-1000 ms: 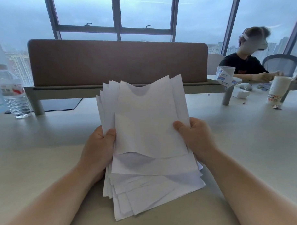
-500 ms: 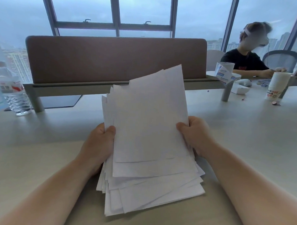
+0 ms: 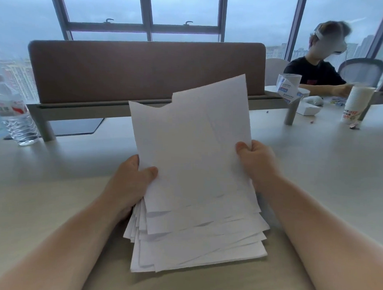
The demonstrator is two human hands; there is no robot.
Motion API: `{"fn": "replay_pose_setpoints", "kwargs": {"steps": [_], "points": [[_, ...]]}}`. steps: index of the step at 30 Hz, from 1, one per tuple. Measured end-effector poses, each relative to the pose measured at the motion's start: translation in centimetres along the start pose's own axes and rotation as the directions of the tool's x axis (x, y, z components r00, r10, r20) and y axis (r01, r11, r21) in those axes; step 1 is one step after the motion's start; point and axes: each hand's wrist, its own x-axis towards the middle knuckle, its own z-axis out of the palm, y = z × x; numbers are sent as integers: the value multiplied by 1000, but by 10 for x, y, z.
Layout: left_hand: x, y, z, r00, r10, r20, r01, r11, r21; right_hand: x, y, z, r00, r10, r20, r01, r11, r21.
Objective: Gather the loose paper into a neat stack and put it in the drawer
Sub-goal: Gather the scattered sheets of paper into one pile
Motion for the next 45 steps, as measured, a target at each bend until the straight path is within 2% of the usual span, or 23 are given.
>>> {"fn": "replay_pose_setpoints", "kwargs": {"steps": [5,8,12,18,23,28,30,32,33,35,37,38,42,45], "points": [[2,-1,0,999,20,-34,-21,1000,-3,13,2,-13,996,-36,-87,29,996,-83],[5,-4,0,998,38,-56,-38,999,-2,12,5,-9,997,-54,-50,48,993,-109],[6,-6,-2,995,51,-82,-54,998,-36,24,21,-7,999,-27,25,27,1000,6],[2,-1,-4,983,89,-159,-116,979,-167,-2,-3,-2,984,111,141,-152,932,329],[-3,5,-6,974,182,-137,-211,946,-245,-12,-13,11,924,163,347,-278,908,314],[-4,7,-10,974,215,-69,-226,913,-340,-17,-19,7,929,4,370,-203,842,500],[-3,8,-11,981,193,-25,-186,892,-412,-12,-21,4,893,-43,449,-252,778,576],[-4,8,-14,986,135,100,-72,875,-478,-11,-21,2,863,-64,502,-266,786,558],[-4,6,-15,975,105,195,6,868,-496,-10,-20,2,863,-78,500,-208,846,491],[-4,4,-15,939,52,341,128,865,-485,-12,-14,5,887,-124,445,1,964,267],[-2,2,-16,935,-14,354,190,863,-468,-17,-10,10,886,-118,449,102,993,60],[0,1,-17,938,-41,344,208,861,-464,-19,-10,10,883,-108,456,99,994,44],[-2,4,-17,931,-39,362,217,858,-466,-21,-13,8,842,-115,527,-52,955,292],[-7,7,-14,932,-66,355,215,891,-399,-23,-11,8,817,-107,566,-44,968,247]]}}
